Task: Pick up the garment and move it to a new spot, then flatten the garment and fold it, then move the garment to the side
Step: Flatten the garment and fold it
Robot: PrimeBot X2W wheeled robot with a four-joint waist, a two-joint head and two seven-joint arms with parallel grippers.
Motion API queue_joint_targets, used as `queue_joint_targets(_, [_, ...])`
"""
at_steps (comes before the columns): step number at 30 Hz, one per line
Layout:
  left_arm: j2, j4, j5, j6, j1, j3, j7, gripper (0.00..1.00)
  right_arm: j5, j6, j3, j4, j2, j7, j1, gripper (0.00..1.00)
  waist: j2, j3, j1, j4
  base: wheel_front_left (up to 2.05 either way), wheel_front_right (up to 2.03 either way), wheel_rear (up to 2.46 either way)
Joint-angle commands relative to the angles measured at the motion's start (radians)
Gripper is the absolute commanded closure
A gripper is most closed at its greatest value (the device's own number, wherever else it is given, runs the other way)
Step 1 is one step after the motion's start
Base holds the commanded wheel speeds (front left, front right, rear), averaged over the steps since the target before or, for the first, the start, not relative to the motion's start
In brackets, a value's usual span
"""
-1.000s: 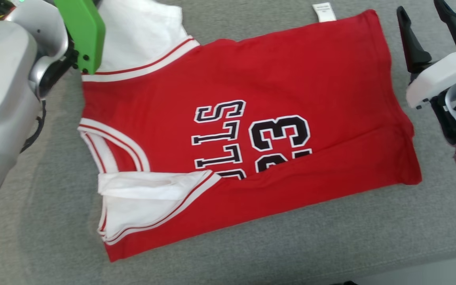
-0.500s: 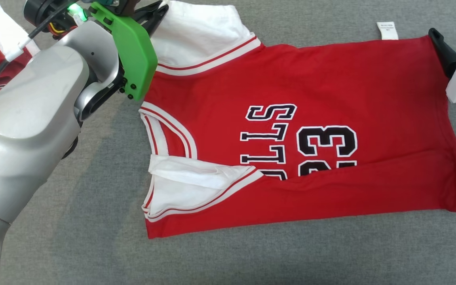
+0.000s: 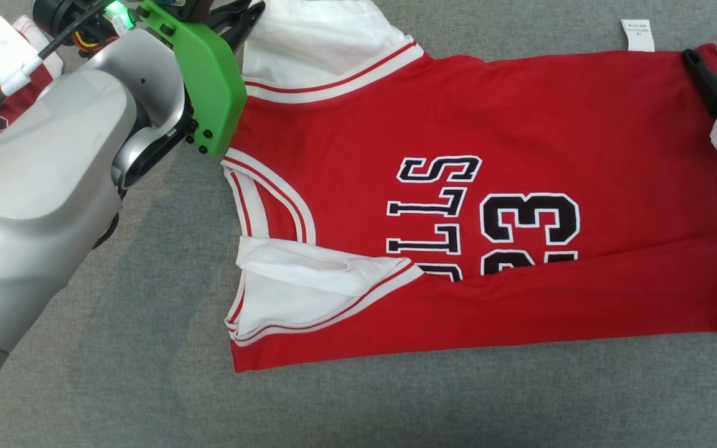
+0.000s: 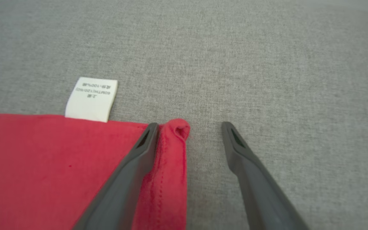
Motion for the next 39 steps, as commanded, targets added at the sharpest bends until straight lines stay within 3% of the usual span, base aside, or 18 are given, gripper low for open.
queue_joint_targets(1, [0.004,-0.002,0.004,0.005,-0.011,0.0,0.001,1.0,0.014,-0.002,0.016,0.012,0.0,0.001,-0.003,0.0,0.0,0.003,0.0,0.0,0.0,0.0,0.0])
queue_joint_targets(3, [0.005,-0.001,0.003,0.006,-0.012,-0.001,0.0,1.0,0.029,-0.002,0.035,0.016,-0.001,0.002,-0.004,0.0,0.0,0.005,0.0,0.0,0.0,0.0,0.0])
queue_joint_targets(4, [0.005,0.0,0.002,0.006,-0.012,-0.001,0.0,1.0,0.037,-0.002,0.048,0.015,-0.002,0.003,-0.005,0.29,0.0,0.006,0.0,0.0,0.0,0.0,0.0])
queue_joint_targets(5, [0.006,0.001,0.002,0.006,-0.013,-0.001,0.0,1.0,0.044,-0.002,0.059,0.01,-0.003,0.005,-0.005,0.69,0.0,0.006,0.0,0.0,0.0,0.0,0.0])
queue_joint_targets(6, [0.006,0.003,0.001,0.006,-0.015,-0.001,-0.002,1.0,0.053,-0.002,0.073,0.005,-0.006,0.001,-0.005,1.0,0.0,0.007,0.0,0.0,0.0,0.0,0.0])
queue_joint_targets(16, [0.022,0.068,0.034,0.035,-0.048,0.015,-0.062,1.0,0.061,-0.002,0.133,0.007,-0.044,-0.085,-0.094,1.0,0.0,0.022,0.0,-0.01,0.0,0.0,0.0])
queue_joint_targets(25, [-0.024,0.197,0.1,0.07,-0.112,0.013,-0.188,1.0,0.006,-0.002,0.165,0.071,-0.037,-0.234,-0.179,1.0,0.0,0.046,0.0,-0.019,0.0,0.0,0.0])
queue_joint_targets(33, [-0.082,0.331,0.111,0.047,-0.142,0.005,-0.262,1.0,-0.01,-0.002,0.195,0.116,0.002,-0.367,-0.2,1.0,0.0,0.036,0.0,-0.035,0.0,0.0,0.0])
queue_joint_targets(39, [-0.085,0.37,0.097,0.022,-0.096,-0.013,-0.292,1.0,0.026,-0.002,0.225,0.112,0.002,-0.412,-0.146,1.0,0.0,-0.015,0.0,-0.037,0.0,0.0,0.0])
